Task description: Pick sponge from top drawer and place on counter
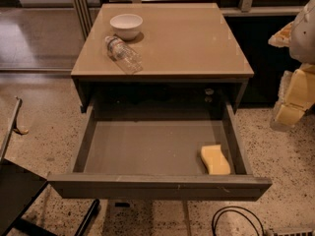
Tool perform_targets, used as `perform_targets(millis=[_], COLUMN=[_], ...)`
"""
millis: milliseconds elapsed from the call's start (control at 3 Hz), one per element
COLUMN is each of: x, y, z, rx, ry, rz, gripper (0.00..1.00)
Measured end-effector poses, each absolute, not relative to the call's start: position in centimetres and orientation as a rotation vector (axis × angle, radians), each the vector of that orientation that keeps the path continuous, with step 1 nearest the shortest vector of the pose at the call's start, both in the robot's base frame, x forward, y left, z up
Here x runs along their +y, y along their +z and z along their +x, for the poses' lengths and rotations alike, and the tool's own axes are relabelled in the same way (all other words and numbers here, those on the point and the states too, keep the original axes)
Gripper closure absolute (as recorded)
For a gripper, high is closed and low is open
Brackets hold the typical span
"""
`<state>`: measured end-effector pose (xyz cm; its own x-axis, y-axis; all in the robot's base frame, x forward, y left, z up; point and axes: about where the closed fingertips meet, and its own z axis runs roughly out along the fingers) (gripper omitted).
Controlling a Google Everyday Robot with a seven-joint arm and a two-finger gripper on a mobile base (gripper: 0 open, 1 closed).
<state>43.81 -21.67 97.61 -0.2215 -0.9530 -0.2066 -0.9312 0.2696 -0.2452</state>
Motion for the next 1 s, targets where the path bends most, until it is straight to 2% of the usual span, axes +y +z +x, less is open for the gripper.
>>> perform_targets(millis=[1000], x=[-21.1], y=[95.5], z=[46.0], rx=[2.102], ry=[-0.133], rz=[-1.849], gripper=[0.0])
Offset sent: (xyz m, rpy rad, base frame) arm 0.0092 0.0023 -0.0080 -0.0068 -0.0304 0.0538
